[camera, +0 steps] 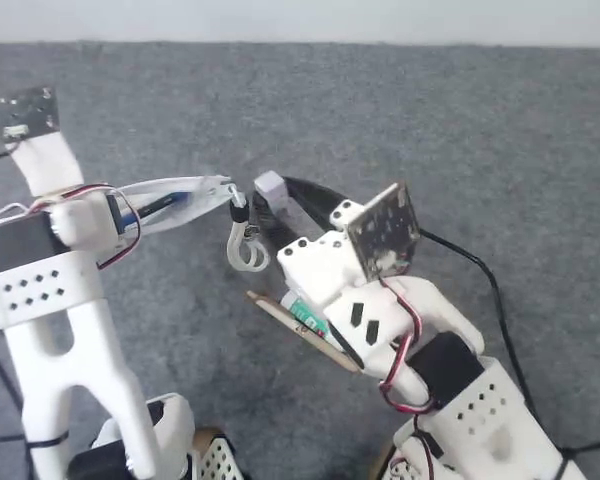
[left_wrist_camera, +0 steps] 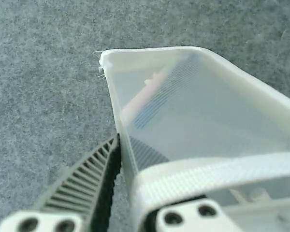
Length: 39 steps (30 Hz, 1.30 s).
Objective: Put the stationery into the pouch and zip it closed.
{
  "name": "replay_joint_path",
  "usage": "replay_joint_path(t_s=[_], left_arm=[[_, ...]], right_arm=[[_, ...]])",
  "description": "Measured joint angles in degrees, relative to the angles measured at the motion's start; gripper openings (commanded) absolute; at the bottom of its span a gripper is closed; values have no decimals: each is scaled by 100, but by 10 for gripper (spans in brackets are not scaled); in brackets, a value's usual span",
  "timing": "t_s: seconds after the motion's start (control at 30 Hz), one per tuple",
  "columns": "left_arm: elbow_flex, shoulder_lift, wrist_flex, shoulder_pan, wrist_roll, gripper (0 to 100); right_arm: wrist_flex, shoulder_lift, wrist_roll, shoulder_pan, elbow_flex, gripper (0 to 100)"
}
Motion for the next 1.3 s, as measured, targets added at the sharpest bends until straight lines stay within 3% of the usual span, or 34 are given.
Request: replay_joint_path(t_s=[0.37,0.73,1.0,1.3], left_arm=[[0,0,0,0,0,9],[105,0,0,0,0,9],[105,0,0,0,0,9],[114,0,0,0,0,9]], right_arm=[[-1626,167,554,-88,220,6],[-4220,2330,554,-343,360,6],[-4958,3411,554,-730,360,6],[-5090,3490,571,-941,352,6]])
